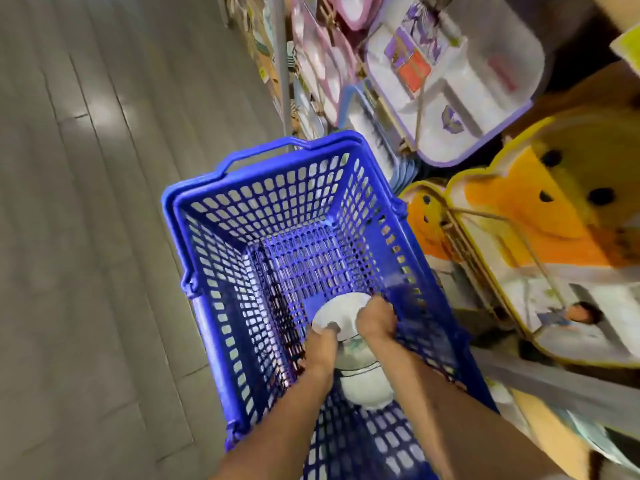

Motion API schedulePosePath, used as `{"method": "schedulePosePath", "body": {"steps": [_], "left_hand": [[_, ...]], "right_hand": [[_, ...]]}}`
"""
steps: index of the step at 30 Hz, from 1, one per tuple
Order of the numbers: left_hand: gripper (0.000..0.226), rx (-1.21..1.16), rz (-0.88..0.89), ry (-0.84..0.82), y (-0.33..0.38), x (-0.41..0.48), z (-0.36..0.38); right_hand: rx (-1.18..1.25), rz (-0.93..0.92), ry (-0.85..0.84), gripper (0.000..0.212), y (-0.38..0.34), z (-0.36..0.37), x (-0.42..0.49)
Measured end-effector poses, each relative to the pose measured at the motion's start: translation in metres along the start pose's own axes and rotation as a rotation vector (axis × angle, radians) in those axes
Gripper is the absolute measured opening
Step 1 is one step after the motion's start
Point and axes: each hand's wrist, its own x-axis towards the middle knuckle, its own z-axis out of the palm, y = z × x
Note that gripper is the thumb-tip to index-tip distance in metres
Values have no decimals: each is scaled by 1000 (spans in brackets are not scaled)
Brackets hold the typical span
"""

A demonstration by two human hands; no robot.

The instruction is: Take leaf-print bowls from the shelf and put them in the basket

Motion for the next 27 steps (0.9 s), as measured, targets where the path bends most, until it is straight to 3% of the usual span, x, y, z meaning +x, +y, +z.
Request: {"method": "schedulePosePath", "body": {"steps": [4,6,11,17,23,27], "left_hand": [[70,-47,52,17,2,-4,-4],[75,-136,99,37,11,-9,-7],[72,-302,281,84,38,-29,-14],[47,-392,503,105,71,-73,-26],[37,-348,652,-157,129,-121,-67],[37,-312,756,-369,164,-171,-90]], "right_hand": [[70,-2,29,35,-7,-6,-4],[147,-16,40,36,-12,-15,-8],[375,-59,78,35,-26,-47,-29],[608,-129,154,35,-37,-86,-69],[770,-344,167,14,-27,-149,-113],[891,-438,242,18,-22,-197,-161]]}}
